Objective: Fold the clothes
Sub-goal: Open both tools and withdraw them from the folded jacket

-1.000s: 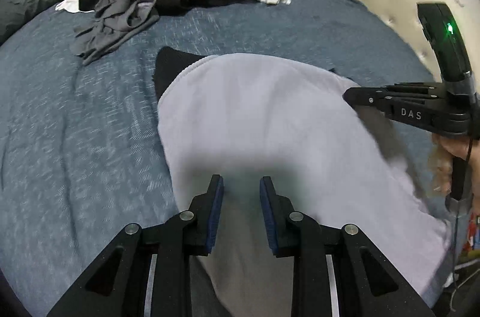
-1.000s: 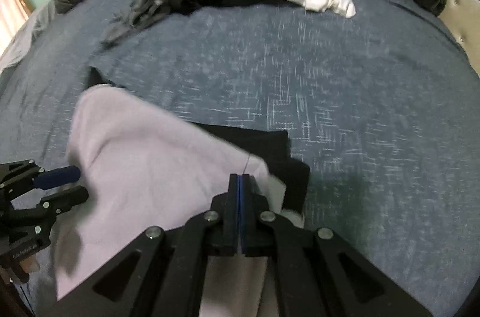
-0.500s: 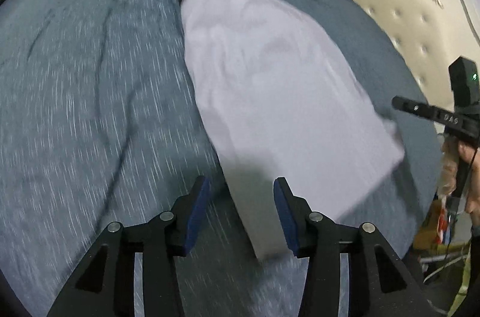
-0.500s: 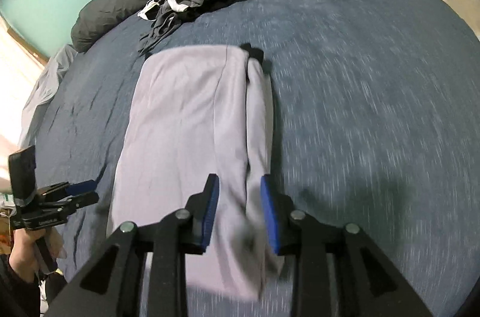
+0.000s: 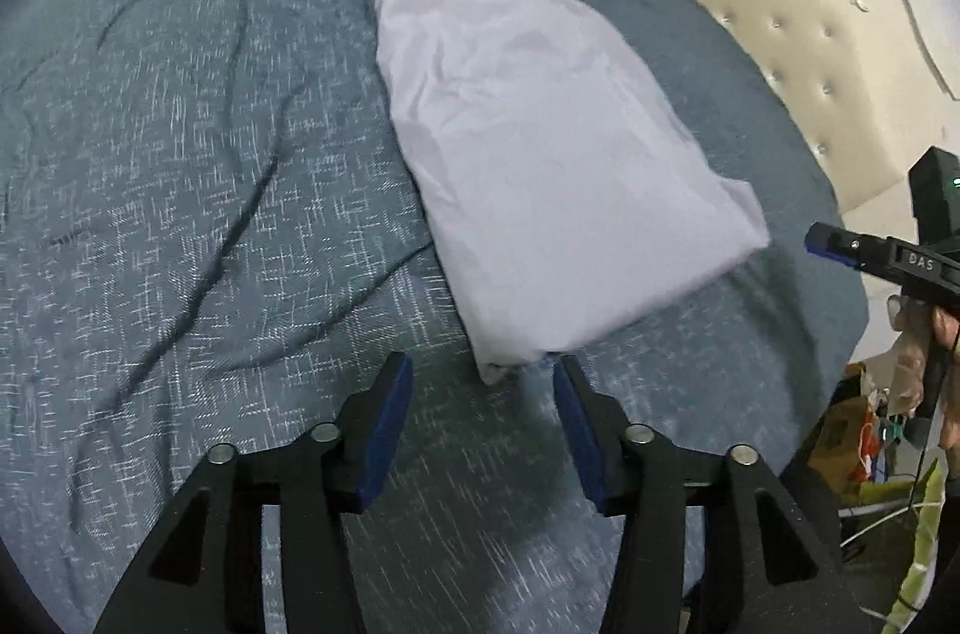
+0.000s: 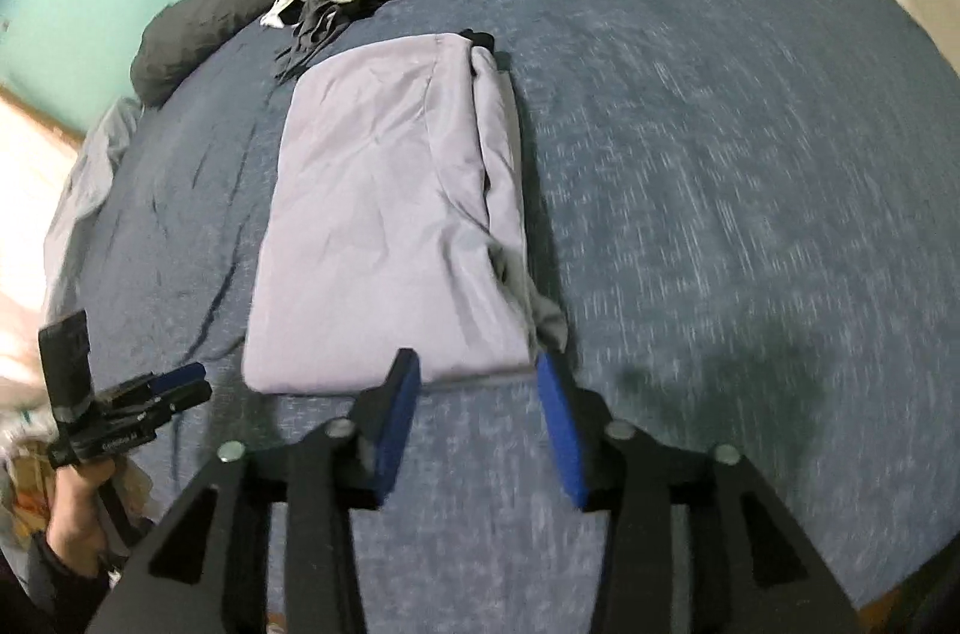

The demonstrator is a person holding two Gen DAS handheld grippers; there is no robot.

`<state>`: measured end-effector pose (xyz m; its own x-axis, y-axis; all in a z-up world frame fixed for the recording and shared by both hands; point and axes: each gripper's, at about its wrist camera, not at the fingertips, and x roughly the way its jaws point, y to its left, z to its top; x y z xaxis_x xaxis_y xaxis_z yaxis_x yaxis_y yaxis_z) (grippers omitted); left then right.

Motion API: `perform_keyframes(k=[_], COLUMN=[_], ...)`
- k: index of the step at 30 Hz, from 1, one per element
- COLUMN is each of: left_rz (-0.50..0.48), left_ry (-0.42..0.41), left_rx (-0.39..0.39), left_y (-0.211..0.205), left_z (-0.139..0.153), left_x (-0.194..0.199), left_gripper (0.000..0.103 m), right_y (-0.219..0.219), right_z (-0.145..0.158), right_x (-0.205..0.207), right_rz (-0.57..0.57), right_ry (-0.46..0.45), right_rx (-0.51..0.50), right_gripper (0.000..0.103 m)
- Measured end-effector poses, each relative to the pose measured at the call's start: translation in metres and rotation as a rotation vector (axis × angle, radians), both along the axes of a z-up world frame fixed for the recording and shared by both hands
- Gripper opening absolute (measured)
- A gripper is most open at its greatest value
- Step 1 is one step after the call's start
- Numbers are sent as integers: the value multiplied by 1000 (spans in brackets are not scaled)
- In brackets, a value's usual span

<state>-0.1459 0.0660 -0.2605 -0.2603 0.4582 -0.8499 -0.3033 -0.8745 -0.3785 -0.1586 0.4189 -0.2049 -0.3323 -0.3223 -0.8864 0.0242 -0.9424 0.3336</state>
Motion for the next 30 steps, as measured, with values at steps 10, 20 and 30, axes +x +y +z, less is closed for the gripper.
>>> perform_keyframes(k=[10,20,30], left_rz=[22,95,86], left_ry=[3,-46,-106], left_rx=[17,24,-15], left_y=[-12,-1,25], left_z=[4,-19,-42], left_x=[0,-25,-34], left_gripper=[60,65,66], right_y=[-4,-23,-12], right_z=[9,-21,-85], right_x=[5,-34,-45], right_rz=[-47,91,152], right_ry=[84,65,-38], right_rx=[-1,-29,1], right_gripper=[45,15,5])
